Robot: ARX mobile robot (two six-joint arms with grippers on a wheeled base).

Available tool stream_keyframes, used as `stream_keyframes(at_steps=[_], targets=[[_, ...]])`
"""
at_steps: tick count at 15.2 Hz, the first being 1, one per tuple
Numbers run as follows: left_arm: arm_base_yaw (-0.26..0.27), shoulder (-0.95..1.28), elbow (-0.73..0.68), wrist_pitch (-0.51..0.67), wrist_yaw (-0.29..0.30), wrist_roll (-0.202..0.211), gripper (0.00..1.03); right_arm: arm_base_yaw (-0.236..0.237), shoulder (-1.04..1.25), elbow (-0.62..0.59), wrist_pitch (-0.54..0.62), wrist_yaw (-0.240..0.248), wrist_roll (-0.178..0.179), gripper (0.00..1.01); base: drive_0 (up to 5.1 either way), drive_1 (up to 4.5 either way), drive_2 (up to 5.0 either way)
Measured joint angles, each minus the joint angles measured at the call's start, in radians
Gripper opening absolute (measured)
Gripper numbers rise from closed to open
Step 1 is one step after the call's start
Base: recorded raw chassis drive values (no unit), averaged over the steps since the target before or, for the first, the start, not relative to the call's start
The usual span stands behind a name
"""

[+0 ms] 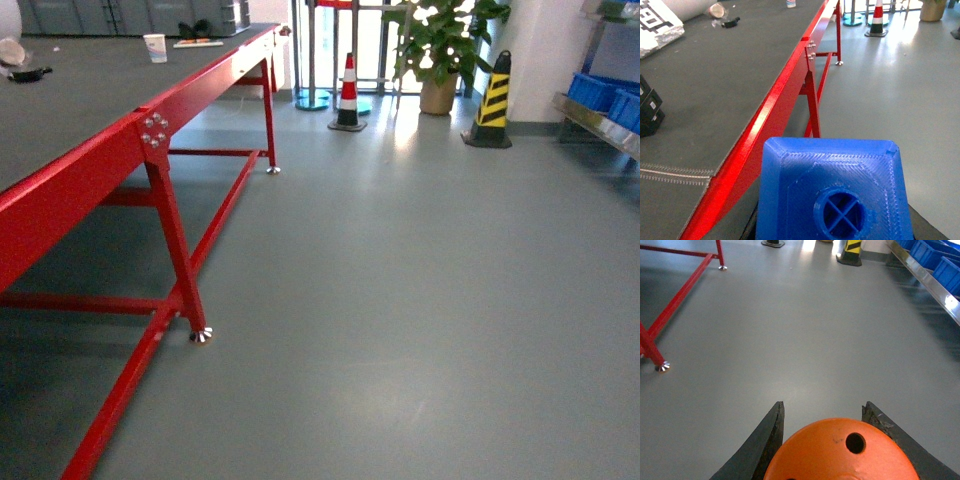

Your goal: Sort blue parts and orange caps into right shelf containers

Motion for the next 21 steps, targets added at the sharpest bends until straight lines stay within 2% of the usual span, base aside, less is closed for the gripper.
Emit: stream_keyframes(at_steps=[19,21], targets=[[0.000,0.000,0.000,0.003,0.000,0.000,0.45,0.000,-0.001,0.000,0.006,0.000,0.000,0.42,0.1,4.30,-4.1],[0.000,0.002,0.000,-0.003,0.000,0.000,0.44,0.000,0.000,0.000,0.004,0.000,0.000,0.42,-0.2,-0.24,-0.2]])
